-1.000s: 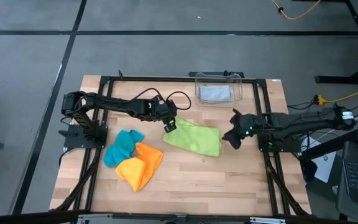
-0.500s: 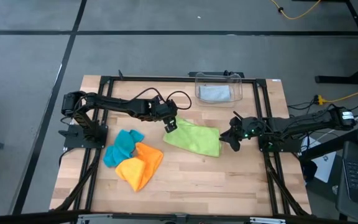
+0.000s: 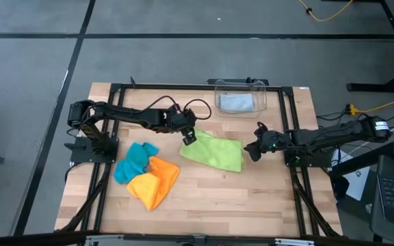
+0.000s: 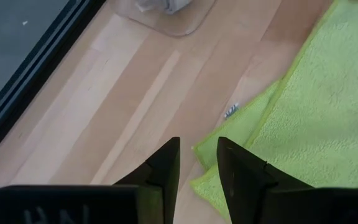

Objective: Fold microfiber towels
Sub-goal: Fold the green microfiber

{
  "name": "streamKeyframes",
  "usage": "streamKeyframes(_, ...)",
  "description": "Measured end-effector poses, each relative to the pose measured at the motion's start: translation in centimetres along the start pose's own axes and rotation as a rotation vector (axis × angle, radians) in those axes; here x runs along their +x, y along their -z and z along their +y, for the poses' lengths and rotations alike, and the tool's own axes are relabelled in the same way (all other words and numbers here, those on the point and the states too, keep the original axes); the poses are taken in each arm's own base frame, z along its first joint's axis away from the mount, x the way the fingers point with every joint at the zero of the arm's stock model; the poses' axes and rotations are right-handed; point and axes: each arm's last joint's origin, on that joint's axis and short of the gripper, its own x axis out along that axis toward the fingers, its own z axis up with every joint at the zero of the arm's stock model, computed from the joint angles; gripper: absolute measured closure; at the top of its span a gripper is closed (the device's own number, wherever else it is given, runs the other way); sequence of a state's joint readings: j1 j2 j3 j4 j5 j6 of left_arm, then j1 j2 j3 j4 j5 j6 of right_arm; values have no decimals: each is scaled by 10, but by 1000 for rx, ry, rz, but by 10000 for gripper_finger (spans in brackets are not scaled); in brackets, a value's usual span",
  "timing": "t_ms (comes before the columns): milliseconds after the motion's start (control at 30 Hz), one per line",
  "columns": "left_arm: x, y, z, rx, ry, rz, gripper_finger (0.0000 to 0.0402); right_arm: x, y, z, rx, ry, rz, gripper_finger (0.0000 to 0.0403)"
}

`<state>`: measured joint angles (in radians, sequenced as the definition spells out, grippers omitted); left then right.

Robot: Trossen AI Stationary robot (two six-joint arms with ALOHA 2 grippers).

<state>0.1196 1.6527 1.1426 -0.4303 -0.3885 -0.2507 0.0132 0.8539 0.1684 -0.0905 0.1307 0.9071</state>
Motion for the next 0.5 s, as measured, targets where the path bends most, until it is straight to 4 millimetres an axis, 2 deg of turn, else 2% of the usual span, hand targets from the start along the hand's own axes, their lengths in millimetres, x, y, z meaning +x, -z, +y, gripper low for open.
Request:
streamKeyframes(200,0,-2,-1,-8,5,-20,302,10,3,-2,50,51,30,257)
streamKeyframes(500,0,-2,-1,-9,5,-21,302,24,4,2,52,18,45,257)
